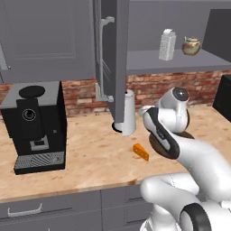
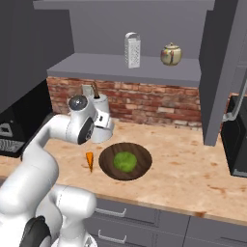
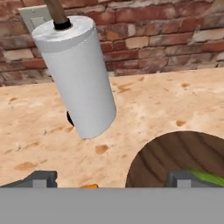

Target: Pick the cheese from the fridge and the cheese grater from the cabinet and place them next to the salad bowl.

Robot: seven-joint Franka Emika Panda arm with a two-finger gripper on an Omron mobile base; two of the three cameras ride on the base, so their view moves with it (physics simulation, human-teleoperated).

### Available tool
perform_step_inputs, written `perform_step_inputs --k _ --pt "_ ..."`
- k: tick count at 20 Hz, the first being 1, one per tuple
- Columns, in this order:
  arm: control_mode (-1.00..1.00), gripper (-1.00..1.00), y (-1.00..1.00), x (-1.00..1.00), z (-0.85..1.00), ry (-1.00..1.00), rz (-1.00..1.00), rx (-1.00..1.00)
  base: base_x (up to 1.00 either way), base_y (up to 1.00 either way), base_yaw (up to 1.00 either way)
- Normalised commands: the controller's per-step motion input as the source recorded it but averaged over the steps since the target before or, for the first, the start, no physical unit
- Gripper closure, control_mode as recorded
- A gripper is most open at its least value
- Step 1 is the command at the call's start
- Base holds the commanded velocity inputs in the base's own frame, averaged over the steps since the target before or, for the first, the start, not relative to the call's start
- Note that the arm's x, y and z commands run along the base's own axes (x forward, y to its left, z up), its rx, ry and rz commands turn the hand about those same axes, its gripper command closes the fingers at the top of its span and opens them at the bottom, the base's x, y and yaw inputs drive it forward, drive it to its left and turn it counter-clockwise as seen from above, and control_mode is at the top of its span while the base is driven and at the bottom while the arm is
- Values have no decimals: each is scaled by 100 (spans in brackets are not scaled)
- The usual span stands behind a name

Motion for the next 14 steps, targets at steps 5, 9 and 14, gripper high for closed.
perform_step_inputs --k 5,9,14 --pt "-100 -100 -12 0 55 0 -9 9 0 0 0" --pt "-100 -100 -19 0 54 0 -2 10 0 0 0" --pt "-100 -100 -18 0 53 0 -7 8 0 0 0"
